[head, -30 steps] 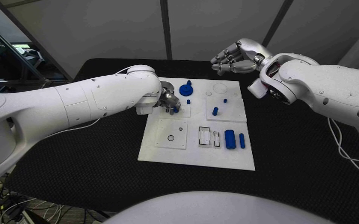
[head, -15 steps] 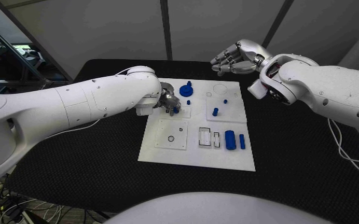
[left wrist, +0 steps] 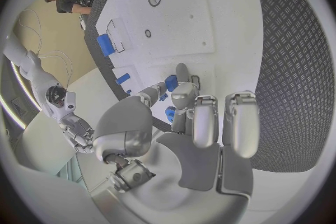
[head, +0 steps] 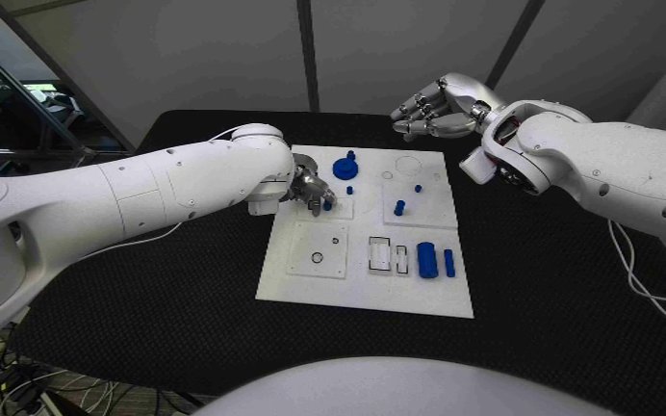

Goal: Assemble the parts on the task board

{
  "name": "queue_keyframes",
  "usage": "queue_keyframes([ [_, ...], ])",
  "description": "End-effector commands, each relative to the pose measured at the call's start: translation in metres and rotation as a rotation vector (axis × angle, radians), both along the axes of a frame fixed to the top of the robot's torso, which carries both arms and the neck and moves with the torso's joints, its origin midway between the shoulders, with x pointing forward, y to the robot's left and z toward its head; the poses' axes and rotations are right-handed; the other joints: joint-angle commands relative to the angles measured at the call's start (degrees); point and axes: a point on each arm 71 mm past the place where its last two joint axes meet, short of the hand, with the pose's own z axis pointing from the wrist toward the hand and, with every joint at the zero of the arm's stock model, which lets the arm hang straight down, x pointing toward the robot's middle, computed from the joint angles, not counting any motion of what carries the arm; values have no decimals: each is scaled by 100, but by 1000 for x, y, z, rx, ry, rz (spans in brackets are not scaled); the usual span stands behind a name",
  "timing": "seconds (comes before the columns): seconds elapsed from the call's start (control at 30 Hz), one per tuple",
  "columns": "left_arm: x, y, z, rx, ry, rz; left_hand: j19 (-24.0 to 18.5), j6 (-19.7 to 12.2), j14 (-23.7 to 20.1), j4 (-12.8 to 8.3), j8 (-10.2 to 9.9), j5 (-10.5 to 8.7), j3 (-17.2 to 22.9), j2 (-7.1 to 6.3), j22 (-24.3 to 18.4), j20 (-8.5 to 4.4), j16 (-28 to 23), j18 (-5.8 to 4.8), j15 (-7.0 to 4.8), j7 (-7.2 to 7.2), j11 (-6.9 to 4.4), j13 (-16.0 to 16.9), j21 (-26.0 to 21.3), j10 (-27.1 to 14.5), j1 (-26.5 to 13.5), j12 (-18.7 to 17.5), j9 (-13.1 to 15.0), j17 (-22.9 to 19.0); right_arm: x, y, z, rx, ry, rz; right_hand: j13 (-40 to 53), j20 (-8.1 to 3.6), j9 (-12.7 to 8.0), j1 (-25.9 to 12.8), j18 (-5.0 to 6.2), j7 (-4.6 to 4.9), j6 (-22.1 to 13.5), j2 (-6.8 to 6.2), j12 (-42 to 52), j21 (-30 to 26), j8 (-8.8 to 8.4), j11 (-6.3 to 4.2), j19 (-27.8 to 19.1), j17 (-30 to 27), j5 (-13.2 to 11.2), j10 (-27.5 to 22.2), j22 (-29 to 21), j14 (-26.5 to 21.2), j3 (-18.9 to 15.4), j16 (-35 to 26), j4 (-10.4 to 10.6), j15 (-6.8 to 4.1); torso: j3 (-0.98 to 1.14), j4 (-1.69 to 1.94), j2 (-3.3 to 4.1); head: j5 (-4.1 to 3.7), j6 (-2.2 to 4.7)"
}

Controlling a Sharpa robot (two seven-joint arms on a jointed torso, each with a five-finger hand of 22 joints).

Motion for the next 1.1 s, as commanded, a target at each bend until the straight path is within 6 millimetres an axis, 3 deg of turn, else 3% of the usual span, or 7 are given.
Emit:
queue_keyframes([
  [0.03, 0, 3, -1, 20, -5, 6, 294, 23, 504, 48, -26, -16, -123, 11, 980, -52, 24, -253, -34, 11, -20, 3, -9, 21, 82, 39, -13, 1225, 0, 0, 1, 1, -5, 7, -9, -1, 0, 34, 16, 2, 19, -4, 29, -19, 31, 18, 58, -8, 27, 30, -5, 26, 33, -20, 11, -4, -2, -3, 0, 11, -1],
  [0.3, 0, 3, 3, 3, -17, 12, 294, 40, 504, 226, -32, -68, -651, -111, 983, -55, 23, -253, -37, 5, -25, -5, -15, 21, 170, 48, -39, 1224, 1, 0, 1, 1, -4, 7, -9, -1, 0, 34, 16, 2, 19, -4, 29, -19, 31, 18, 58, -8, 27, 30, -5, 26, 33, -20, 11, -4, 1, -2, -3, 19, 24],
  [0.43, 4, 1, 14, -36, -38, 28, 279, 13, 503, 391, -43, -966, -1168, -245, 961, -58, 21, -245, -37, 18, -15, -7, -43, -10, 363, 52, -57, 1223, 1, 0, 1, 1, -5, 6, -9, -1, 0, 34, 16, 2, 19, -4, 29, -19, 31, 18, 58, -8, 27, 30, -5, 26, 33, -20, 11, -4, -3, 0, 3, -4, 62],
  [0.6, 10, 2, 30, -88, -67, 51, 261, -49, 501, 511, -39, -997, -1455, -255, 931, -54, 16, -235, -32, 36, 2, -67, -77, -90, 564, 9, -82, 1220, 2, -1, 1, 0, -5, 4, -9, -1, 0, 34, 16, 2, 19, -4, 29, -19, 31, 18, 58, -8, 27, 30, -5, 26, 33, -20, 11, -4, 3, 5, -9, -8, 74],
  [0.73, 13, 4, 44, -133, -76, 69, 205, -216, 497, 572, -103, -974, -1661, -244, 843, -33, 6, -211, -2, 99, 51, -531, -164, -358, 802, -355, -135, 1212, 2, -2, 0, -2, -4, 0, -9, -1, 0, 34, 16, 2, 19, -4, 29, -19, 31, 18, 58, -8, 27, 30, -5, 26, 33, -20, 11, -4, 2, 5, -3, -11, 79],
  [1.03, 20, 17, 74, -157, -68, 51, -76, -887, 460, 580, -663, -921, -1961, -141, 413, 158, -90, -99, 229, 439, 336, -1849, -592, -1236, 1466, -1451, -514, 1133, 4, -5, 0, -4, -3, -6, -9, -1, 0, 33, 16, 2, 19, -4, 29, -19, 31, 18, 58, -8, 27, 30, -5, 26, 33, -20, 11, -4, -2, 7, 2, -23, 129],
  [1.1, 24, 22, 82, -147, -77, 49, -182, -942, 428, 573, -751, -908, -1996, -85, 255, 205, -170, -54, 275, 491, 388, -1891, -752, -1307, 1620, -1489, -605, 1067, 4, -5, 0, -5, -3, -7, -14, 0, 0, 22, 15, 4, 16, -7, 28, -25, 29, 21, 58, -8, 35, 29, -8, 27, 36, -26, 16, -2, 1, 8, -1, -21, 154],
])
